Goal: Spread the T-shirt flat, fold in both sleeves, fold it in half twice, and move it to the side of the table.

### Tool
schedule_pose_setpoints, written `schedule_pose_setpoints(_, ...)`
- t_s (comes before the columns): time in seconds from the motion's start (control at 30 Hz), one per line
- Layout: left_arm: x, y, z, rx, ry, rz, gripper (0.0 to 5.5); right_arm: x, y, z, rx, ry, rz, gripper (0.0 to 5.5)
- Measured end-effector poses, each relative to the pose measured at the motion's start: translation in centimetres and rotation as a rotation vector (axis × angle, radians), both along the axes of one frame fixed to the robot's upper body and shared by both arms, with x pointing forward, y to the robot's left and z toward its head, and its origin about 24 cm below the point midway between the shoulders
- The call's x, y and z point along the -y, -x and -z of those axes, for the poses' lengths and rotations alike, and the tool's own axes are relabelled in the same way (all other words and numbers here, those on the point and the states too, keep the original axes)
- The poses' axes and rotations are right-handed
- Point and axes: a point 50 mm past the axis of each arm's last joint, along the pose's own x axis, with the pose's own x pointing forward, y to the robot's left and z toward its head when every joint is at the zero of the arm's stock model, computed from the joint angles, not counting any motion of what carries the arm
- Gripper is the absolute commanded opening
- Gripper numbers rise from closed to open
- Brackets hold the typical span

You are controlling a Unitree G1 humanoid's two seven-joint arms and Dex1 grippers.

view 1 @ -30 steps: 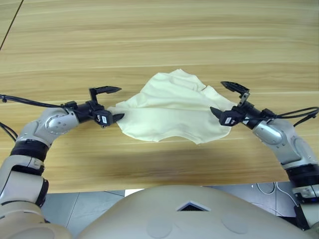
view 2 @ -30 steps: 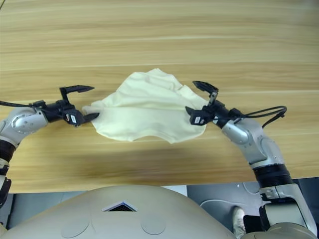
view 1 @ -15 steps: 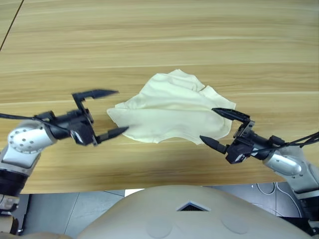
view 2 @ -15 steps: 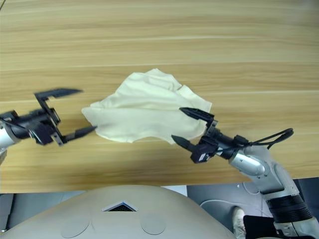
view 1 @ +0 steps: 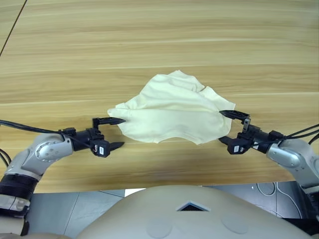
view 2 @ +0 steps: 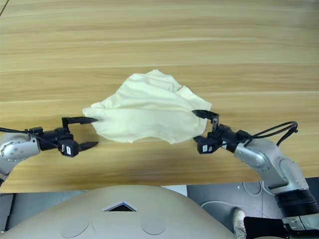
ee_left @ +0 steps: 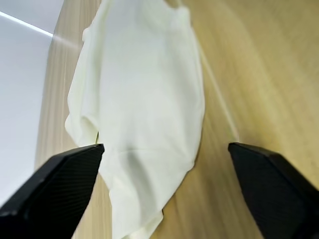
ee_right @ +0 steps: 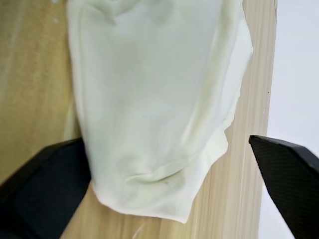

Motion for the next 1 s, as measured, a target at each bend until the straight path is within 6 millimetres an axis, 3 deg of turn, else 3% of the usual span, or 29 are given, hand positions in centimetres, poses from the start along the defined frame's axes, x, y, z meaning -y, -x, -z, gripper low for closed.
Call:
schedule_pose_setpoints(0.77,0.9,-0.2,0.5,-0.057,-0.082,0.011,0.02,0.0,1.7,1.4,-0.09,0.022,-0.003,0.39)
schedule_pose_setpoints(0.87,1.0,-0.2,0.5,-0.057,-0.083,0.007,0.0,0.0,1.9,1.5,-0.098,0.023,-0.003,0.03)
schedule_pose_setpoints(1.0,1.3,-0.2,0.3,-0.05,-0.076,0.017,0.0,0.0,1.9,1.5,-0.101,0.024,-0.006,0.03)
